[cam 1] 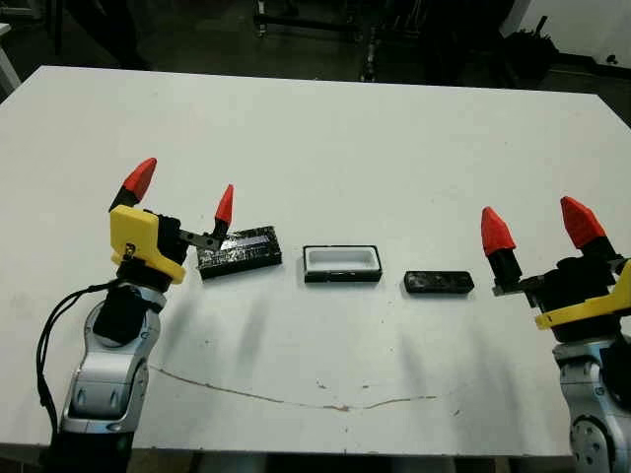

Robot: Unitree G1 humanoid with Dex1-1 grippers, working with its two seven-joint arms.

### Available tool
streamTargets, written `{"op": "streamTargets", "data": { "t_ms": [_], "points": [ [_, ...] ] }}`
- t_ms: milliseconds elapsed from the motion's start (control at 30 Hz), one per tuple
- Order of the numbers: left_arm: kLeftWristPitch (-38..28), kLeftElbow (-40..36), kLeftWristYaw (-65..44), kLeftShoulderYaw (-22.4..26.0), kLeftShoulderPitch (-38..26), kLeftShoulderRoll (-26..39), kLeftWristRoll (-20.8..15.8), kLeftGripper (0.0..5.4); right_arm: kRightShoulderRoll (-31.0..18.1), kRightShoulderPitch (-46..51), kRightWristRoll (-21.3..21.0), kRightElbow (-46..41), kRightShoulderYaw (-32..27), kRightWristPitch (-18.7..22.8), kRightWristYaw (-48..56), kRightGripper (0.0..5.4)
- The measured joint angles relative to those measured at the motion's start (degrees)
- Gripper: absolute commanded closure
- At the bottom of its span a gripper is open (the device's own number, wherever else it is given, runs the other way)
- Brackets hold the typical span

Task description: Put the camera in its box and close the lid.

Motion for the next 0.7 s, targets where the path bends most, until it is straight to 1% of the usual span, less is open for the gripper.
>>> {"op": "streamTargets", "data": {
  "t_ms": [200,300,400,533,600,633,700],
  "points": [
    [0.0,0.0,0.0,0.0,0.0,0.0,0.0,0.00,-0.2,0.0,0.8,0.4,0.0,0.0,1.6,0.01],
    [0.0,0.0,-0.4,-0.1,0.0,0.0,0.0,0.00,-2.8,-0.2,0.8,1.3,-0.1,0.4,4.1,0.01],
    [0.5,-0.2,-0.6,-0.2,0.1,0.0,0.0,0.00,-9.3,-2.8,2.2,3.9,-1.4,3.0,9.3,0.01],
    [1.0,-0.6,-0.5,-0.1,0.1,0.0,-0.1,0.00,-22.2,-12.0,3.5,12.0,-3.4,5.3,20.5,0.01],
    [1.0,-0.7,-0.5,-0.2,0.1,-0.1,-0.1,0.00,-29.5,-19.7,3.2,18.9,-2.2,6.8,28.5,0.01],
    [1.0,-0.8,-0.5,-0.2,0.1,-0.1,-0.1,0.00,-31.9,-22.7,2.9,21.5,-1.1,7.2,31.3,0.01],
    [1.1,-0.8,-0.5,-0.3,0.1,-0.3,-0.1,0.00,-35.9,-31.2,1.1,28.9,3.2,7.5,39.7,0.01]
  ]
}}
